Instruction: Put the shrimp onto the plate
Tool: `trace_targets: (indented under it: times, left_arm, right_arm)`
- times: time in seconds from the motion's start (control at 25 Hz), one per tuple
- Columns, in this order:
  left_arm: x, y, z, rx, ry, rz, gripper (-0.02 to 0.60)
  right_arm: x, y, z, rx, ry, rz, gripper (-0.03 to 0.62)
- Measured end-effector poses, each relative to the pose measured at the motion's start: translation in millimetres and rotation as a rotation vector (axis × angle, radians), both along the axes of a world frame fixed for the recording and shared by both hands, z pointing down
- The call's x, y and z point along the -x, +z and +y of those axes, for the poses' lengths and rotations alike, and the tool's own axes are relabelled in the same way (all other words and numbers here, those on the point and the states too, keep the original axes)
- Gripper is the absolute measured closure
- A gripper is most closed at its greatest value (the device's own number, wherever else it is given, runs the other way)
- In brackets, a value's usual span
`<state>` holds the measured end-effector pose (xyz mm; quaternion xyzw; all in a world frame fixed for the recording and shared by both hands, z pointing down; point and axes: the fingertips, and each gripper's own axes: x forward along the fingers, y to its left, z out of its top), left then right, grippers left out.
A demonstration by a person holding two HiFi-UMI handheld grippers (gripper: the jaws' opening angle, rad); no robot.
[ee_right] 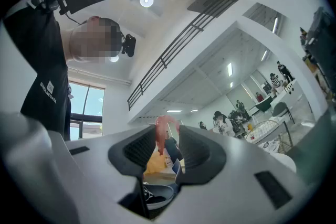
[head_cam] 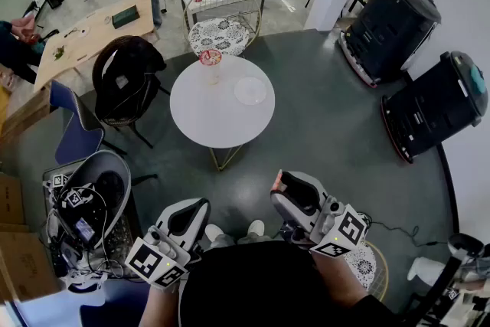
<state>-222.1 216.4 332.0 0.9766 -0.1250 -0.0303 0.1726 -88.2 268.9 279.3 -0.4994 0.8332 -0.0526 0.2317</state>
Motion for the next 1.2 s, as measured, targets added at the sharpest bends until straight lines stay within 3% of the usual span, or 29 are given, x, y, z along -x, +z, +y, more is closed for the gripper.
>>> trace_targets:
  times: [0.84,1.2]
  left_arm:
    - [-72,12,34,0.027,-0.111,-0.033,0.575]
    - [-87,20,32,0.05,-0.111,-0.027,0.575]
  right_arm:
    - [-91,16,43,0.012,-0.012,-0.039,0.448]
    - [-103,29,48,0.031,0.005,-0.043,0.448]
